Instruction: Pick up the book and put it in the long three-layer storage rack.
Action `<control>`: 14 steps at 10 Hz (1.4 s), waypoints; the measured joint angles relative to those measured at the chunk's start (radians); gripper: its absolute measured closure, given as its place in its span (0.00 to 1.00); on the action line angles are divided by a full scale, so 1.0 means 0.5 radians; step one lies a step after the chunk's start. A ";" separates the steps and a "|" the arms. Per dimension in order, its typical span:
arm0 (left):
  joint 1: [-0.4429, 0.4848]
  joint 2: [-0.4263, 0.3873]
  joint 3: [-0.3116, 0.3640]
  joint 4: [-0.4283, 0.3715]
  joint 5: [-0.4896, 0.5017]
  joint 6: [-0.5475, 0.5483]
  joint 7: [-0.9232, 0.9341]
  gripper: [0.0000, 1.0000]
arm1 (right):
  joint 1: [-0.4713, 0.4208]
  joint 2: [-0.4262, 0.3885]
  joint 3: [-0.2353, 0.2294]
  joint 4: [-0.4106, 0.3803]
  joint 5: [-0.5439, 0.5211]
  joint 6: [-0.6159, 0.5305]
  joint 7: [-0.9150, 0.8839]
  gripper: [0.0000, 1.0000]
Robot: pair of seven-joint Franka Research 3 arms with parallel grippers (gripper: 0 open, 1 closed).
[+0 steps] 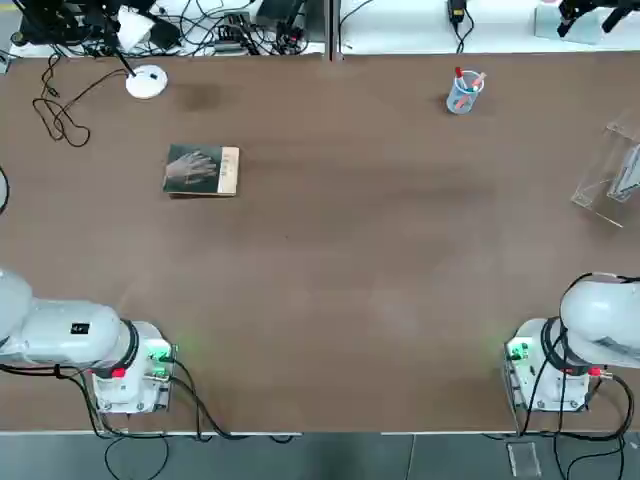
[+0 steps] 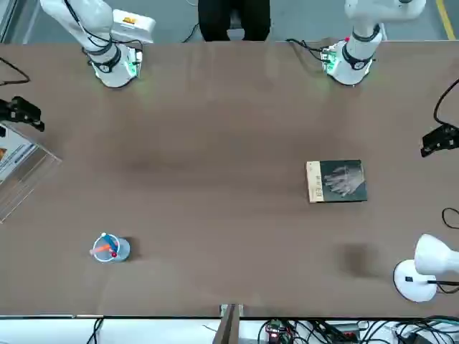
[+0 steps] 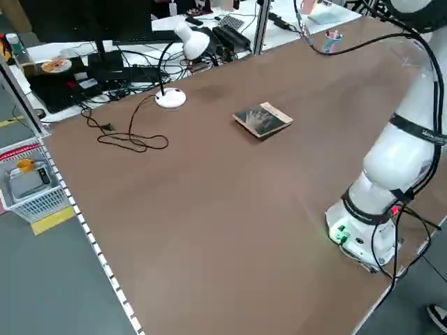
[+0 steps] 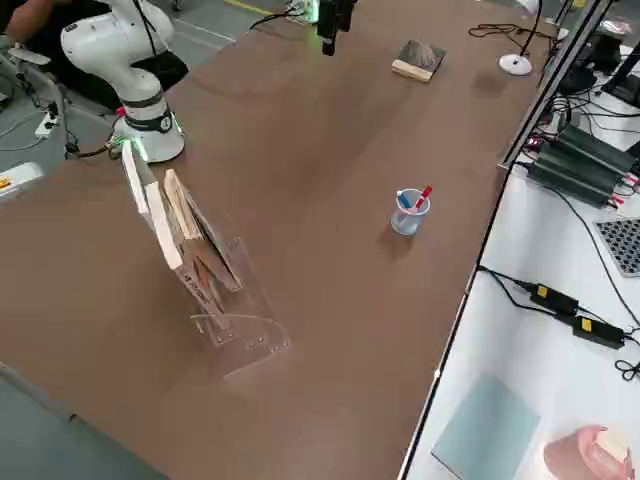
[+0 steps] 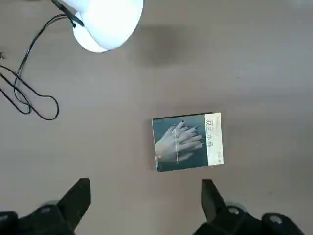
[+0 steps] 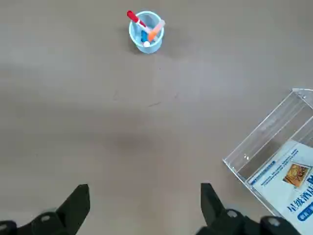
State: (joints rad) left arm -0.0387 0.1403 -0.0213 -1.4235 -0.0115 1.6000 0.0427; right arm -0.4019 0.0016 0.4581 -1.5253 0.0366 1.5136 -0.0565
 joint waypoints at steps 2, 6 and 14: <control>0.000 0.000 0.000 0.000 0.000 0.000 0.000 0.00 | -0.009 0.000 -0.001 0.003 0.000 -0.014 0.000 0.00; 0.000 0.000 -0.001 0.000 -0.009 -0.004 0.015 0.00 | -0.007 0.000 0.005 0.020 0.000 -0.020 0.000 0.00; 0.183 0.117 0.000 -0.508 -0.388 0.500 0.462 0.00 | 0.057 -0.001 0.028 0.022 -0.030 -0.024 0.001 0.00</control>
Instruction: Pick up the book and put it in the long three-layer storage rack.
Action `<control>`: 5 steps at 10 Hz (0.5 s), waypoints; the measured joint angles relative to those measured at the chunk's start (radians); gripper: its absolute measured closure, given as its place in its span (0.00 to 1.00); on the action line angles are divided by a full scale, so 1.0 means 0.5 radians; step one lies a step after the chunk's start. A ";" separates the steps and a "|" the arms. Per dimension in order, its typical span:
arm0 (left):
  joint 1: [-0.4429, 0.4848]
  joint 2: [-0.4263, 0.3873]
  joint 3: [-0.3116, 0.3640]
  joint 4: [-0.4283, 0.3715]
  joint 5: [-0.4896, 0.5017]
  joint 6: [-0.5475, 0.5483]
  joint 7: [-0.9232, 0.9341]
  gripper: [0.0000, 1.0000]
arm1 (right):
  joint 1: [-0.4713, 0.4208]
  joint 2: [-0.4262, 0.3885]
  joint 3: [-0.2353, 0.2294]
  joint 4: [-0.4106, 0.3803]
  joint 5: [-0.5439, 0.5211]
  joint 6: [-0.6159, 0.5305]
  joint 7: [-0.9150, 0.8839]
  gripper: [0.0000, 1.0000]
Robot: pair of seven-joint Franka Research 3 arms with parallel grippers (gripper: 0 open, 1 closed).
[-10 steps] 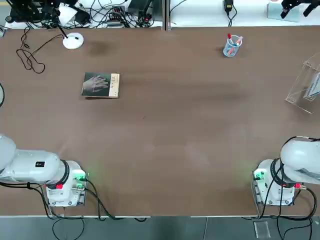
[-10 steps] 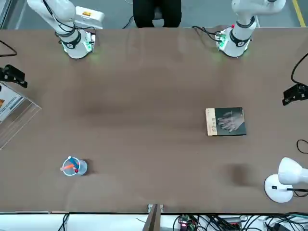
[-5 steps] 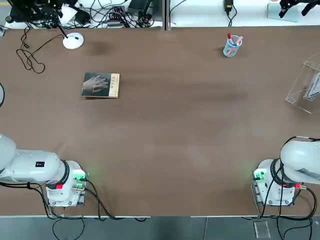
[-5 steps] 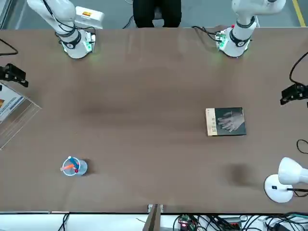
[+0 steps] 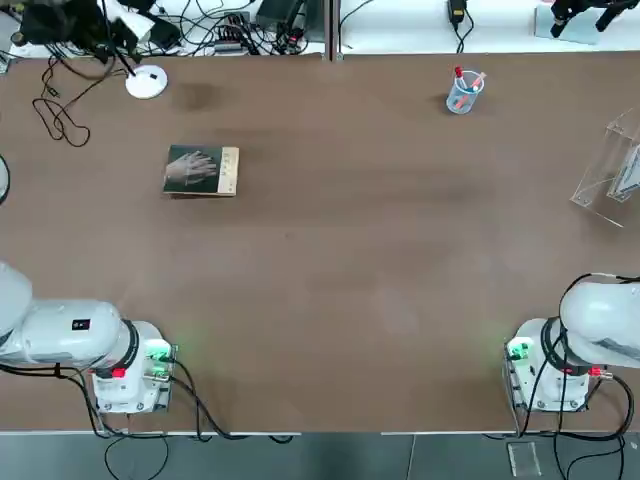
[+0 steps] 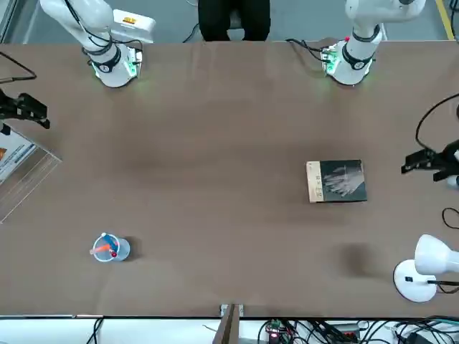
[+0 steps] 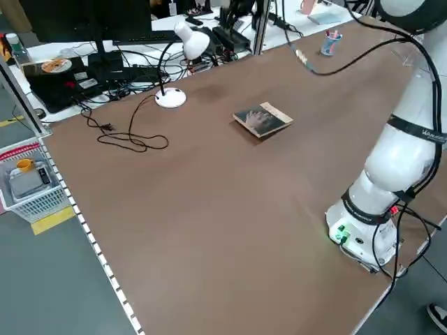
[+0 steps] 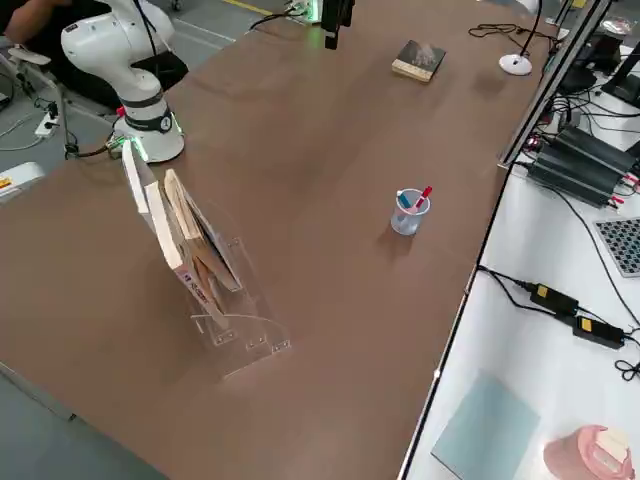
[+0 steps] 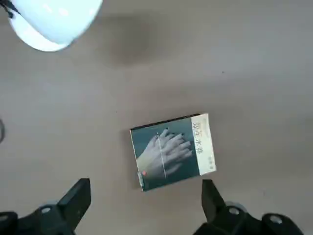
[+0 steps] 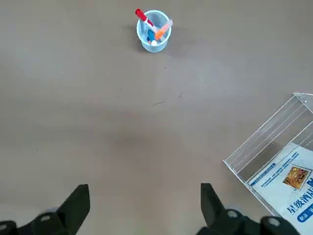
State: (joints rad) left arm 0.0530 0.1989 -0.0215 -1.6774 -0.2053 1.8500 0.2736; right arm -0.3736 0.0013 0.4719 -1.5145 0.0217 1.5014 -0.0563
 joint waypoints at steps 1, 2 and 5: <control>0.032 0.009 0.001 -0.098 -0.035 0.053 0.053 0.00 | 0.000 0.000 -0.001 0.000 -0.001 0.000 0.001 0.00; 0.053 0.012 0.000 -0.188 -0.050 0.082 0.079 0.00 | 0.000 0.000 -0.002 0.000 -0.002 0.000 0.003 0.00; 0.111 0.011 0.000 -0.417 -0.055 0.155 0.159 0.01 | -0.001 0.000 -0.004 0.000 -0.001 0.011 0.007 0.00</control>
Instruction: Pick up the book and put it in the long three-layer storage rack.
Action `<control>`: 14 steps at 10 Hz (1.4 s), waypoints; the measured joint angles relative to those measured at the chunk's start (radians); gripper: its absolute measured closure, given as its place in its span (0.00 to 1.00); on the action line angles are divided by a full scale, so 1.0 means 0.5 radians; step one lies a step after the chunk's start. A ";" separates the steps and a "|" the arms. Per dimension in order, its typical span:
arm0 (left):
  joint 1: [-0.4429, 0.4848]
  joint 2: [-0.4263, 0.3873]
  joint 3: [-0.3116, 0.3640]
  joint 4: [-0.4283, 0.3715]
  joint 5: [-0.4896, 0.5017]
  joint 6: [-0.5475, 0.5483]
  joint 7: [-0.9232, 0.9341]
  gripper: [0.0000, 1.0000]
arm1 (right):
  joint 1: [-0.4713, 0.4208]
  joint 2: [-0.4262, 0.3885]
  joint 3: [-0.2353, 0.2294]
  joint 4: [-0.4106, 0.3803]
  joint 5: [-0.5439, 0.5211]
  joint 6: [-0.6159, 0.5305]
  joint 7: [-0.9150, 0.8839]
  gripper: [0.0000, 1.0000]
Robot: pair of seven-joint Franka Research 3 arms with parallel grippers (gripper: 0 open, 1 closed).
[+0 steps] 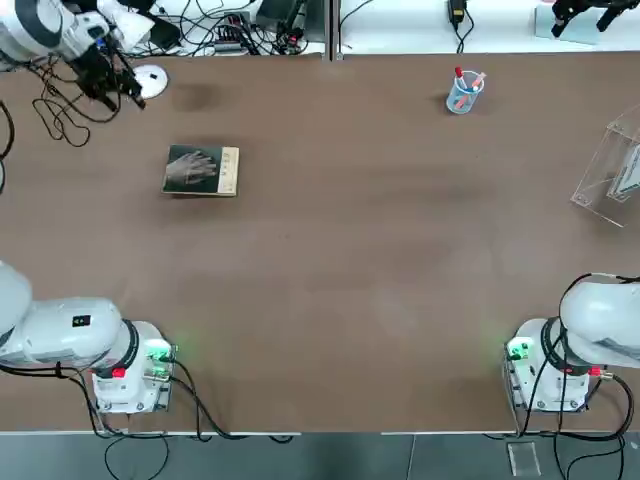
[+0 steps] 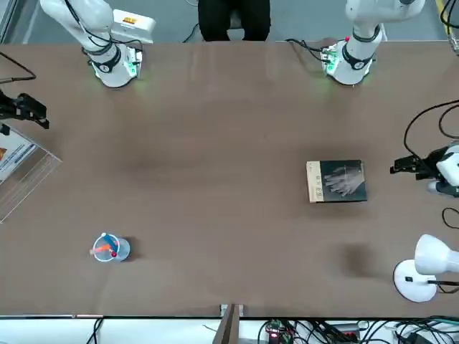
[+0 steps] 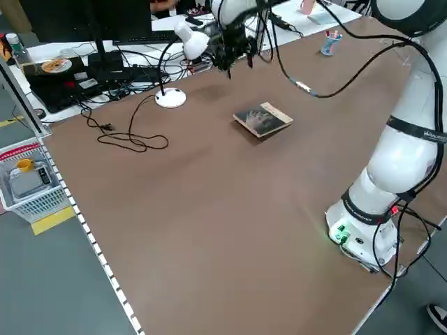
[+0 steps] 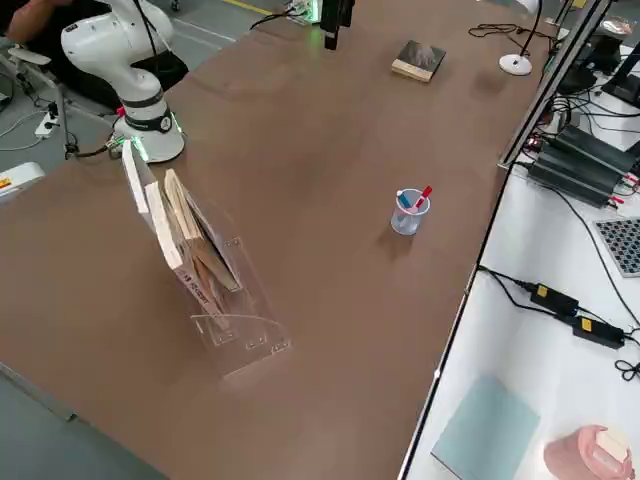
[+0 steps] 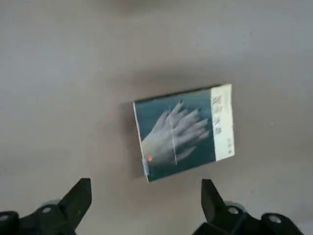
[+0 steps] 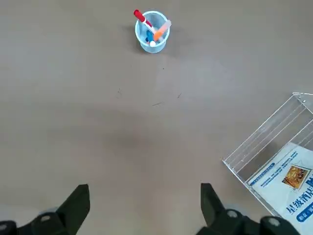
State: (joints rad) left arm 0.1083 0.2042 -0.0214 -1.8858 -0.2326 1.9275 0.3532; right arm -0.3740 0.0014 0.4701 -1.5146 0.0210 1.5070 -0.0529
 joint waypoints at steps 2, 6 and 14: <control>0.050 0.008 0.001 -0.115 -0.059 0.076 0.136 0.00 | 0.000 0.000 -0.001 0.000 0.000 0.009 0.002 0.00; 0.148 0.139 0.001 -0.184 -0.226 0.246 0.375 0.00 | 0.000 0.001 -0.001 -0.008 0.002 0.031 0.003 0.00; 0.267 0.440 0.001 -0.185 -0.569 0.442 1.073 0.00 | 0.001 0.003 0.000 -0.094 0.002 0.101 0.004 0.00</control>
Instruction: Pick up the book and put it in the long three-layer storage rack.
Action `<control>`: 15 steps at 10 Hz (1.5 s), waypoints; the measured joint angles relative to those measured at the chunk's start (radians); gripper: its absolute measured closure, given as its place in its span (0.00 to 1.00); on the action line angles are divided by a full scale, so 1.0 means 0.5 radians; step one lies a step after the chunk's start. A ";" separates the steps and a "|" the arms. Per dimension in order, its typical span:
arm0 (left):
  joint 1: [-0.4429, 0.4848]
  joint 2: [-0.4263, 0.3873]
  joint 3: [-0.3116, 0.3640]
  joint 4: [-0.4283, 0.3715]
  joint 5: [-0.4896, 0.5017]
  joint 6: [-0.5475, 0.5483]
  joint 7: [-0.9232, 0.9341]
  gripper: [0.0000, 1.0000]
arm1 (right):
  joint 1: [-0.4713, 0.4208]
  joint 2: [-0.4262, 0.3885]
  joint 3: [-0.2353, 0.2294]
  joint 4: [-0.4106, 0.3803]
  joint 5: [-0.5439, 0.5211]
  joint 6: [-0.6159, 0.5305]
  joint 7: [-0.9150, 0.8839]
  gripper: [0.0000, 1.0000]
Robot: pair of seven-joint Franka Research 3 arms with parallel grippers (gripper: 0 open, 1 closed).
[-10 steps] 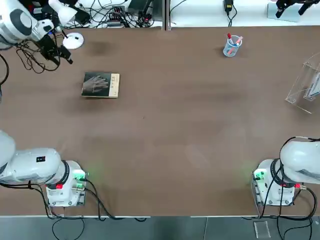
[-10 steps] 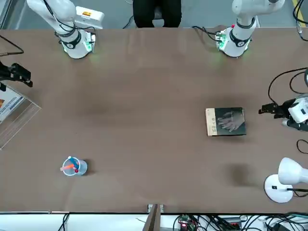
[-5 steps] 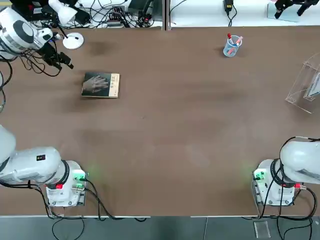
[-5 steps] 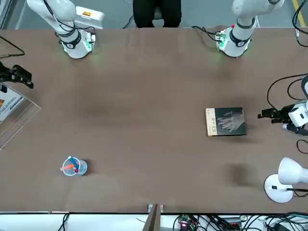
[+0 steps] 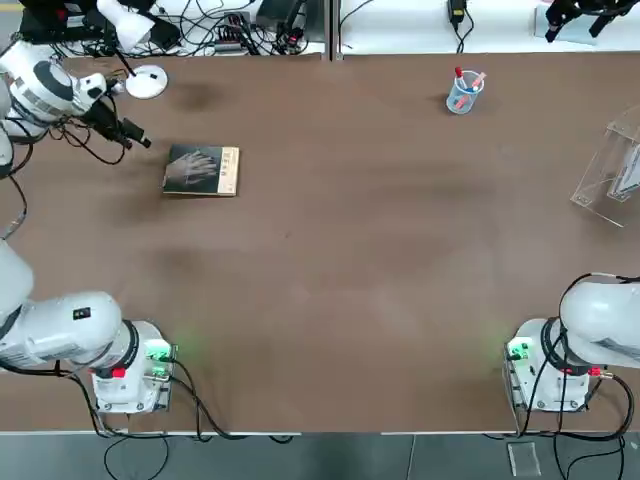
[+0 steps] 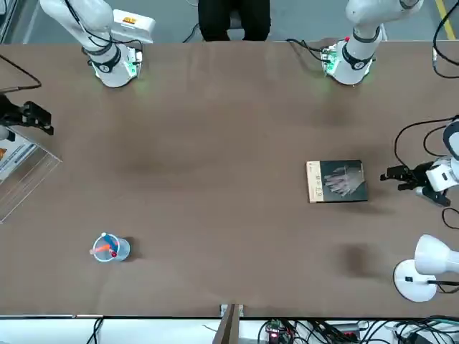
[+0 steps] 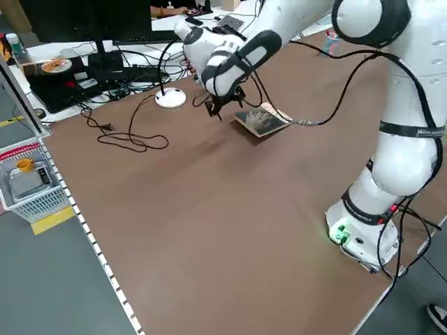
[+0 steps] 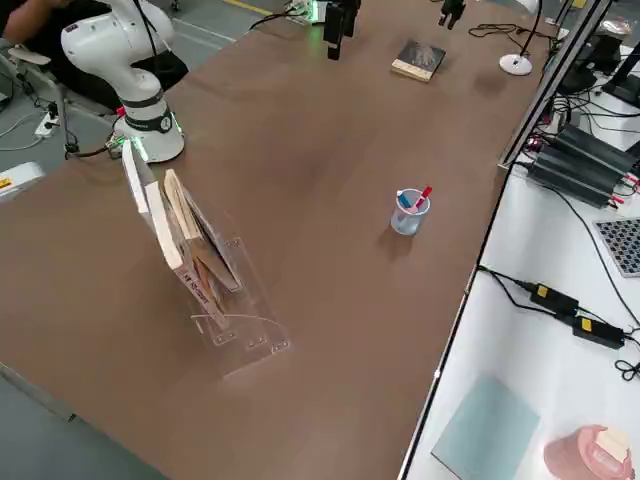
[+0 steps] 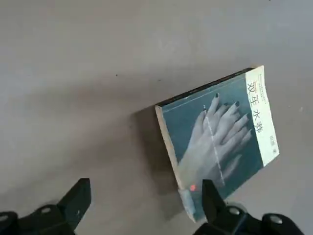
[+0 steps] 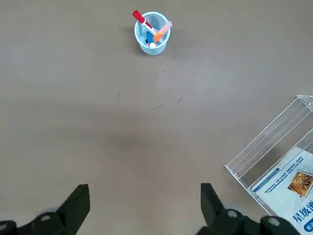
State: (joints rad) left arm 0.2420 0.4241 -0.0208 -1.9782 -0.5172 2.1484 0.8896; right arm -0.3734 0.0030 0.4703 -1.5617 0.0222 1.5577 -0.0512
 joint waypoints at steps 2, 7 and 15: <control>0.035 0.041 -0.001 0.001 -0.079 -0.006 0.160 0.00 | 0.000 0.000 0.000 -0.001 0.000 -0.001 0.000 0.00; 0.061 0.096 -0.002 0.038 -0.295 -0.181 0.417 0.00 | -0.001 0.000 -0.001 -0.001 0.000 -0.001 0.000 0.00; 0.144 0.408 -0.004 0.299 -0.510 -0.614 0.461 0.00 | -0.001 0.000 -0.002 -0.001 0.000 0.000 0.000 0.00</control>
State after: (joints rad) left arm 0.3139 0.6283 -0.0227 -1.8288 -0.7723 1.8416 1.1201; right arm -0.3738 0.0030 0.4694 -1.5624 0.0222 1.5576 -0.0511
